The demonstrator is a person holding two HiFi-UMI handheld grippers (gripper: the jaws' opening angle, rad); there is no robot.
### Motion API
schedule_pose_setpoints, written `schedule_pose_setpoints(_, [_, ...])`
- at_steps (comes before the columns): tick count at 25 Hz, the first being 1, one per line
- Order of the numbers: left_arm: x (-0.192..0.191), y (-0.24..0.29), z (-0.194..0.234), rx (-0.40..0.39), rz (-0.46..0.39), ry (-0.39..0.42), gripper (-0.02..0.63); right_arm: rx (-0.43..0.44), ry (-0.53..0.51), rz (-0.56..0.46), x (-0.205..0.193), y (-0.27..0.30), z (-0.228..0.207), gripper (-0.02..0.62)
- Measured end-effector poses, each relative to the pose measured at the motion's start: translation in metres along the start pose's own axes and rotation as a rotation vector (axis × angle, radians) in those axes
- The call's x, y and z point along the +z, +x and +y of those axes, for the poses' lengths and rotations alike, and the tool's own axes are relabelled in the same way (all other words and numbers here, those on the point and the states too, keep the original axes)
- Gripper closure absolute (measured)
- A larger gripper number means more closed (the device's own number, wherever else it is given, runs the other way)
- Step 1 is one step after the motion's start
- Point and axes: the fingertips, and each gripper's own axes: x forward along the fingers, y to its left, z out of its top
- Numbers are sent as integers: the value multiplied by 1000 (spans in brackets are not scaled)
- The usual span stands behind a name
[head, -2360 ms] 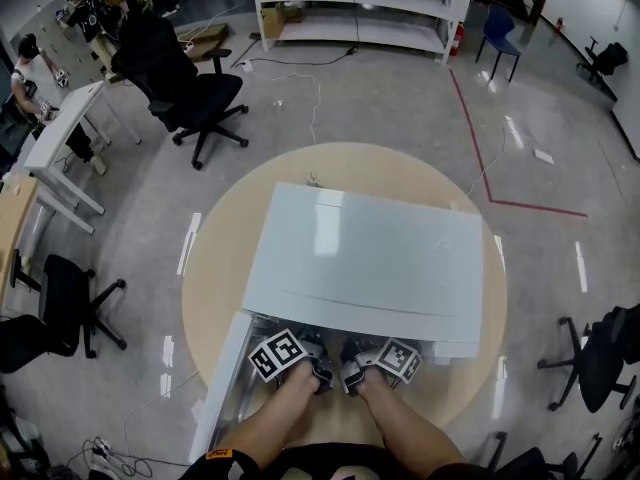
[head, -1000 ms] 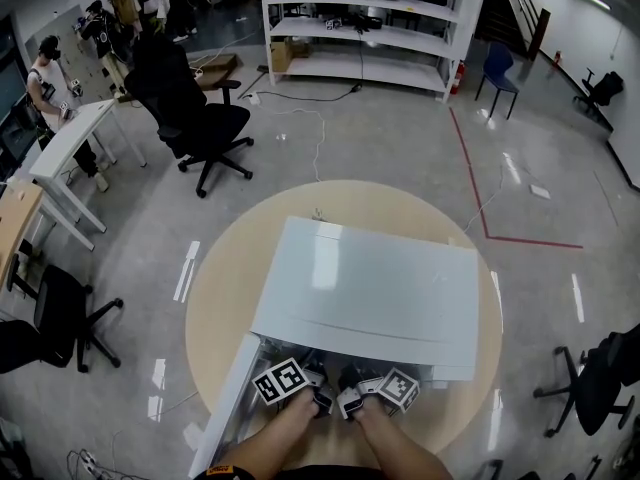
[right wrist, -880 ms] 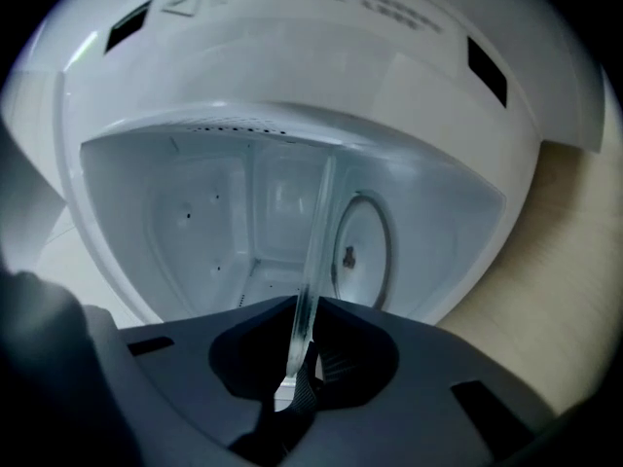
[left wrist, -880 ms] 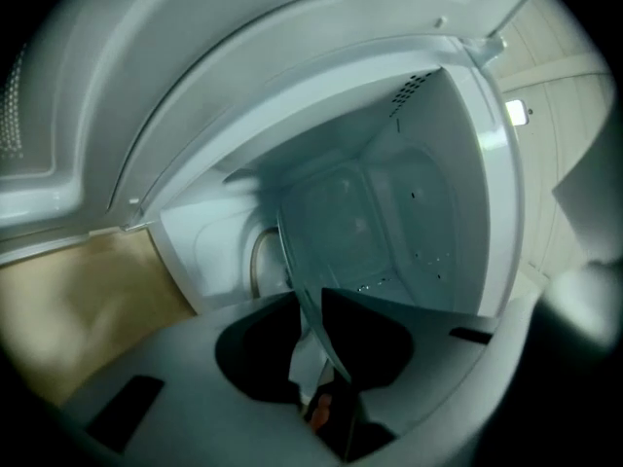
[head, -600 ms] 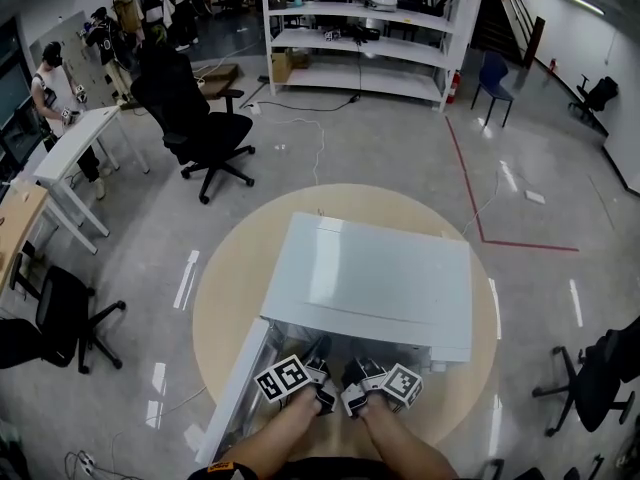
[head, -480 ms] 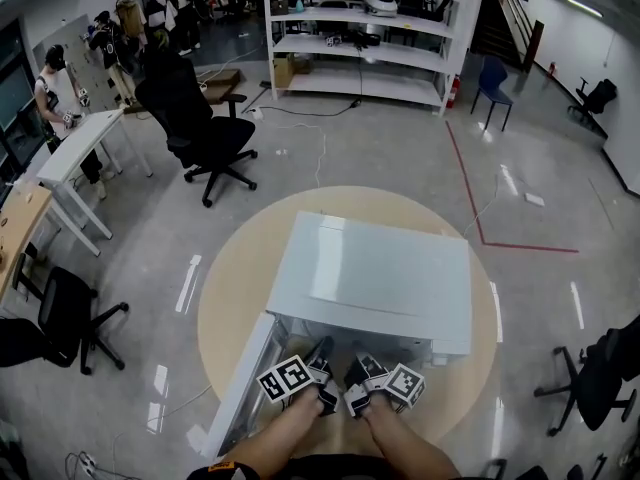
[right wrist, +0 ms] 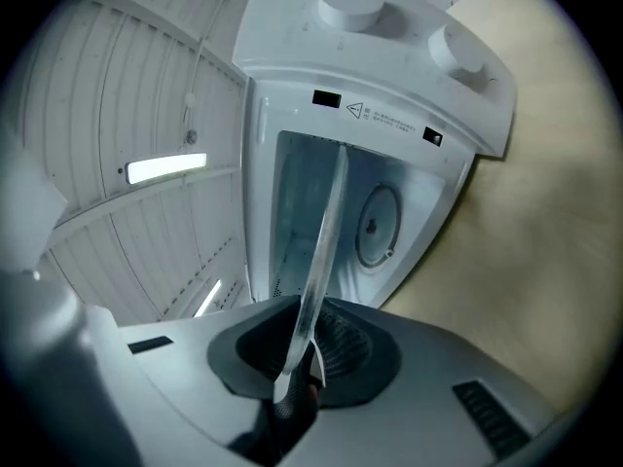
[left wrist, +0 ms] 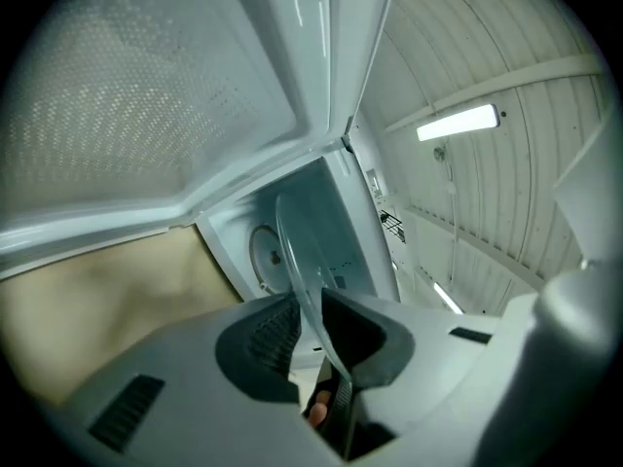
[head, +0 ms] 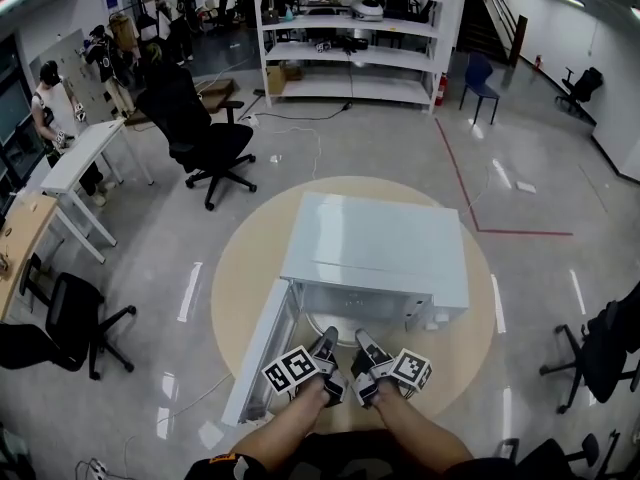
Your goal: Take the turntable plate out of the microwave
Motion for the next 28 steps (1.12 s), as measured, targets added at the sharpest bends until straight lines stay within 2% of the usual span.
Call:
schedule_pose_setpoints(7, [-21,-47,7,-4,26,7,497,-13,-6,-2,-40,-33,2,548])
schedule_pose_setpoints(11, [-31,-67,6,-14,37,10,497,7,-51,-4,-53,-48,7,548])
schedule_pose_setpoints(13, [-37,-75,5,-21,42,14,497,-6,-41,-8,-59,-57,8,548])
schedule_pose_setpoints(28, [-94,-106,-7,2,12,24,497,-2,-48,62,-69,-120,2,544])
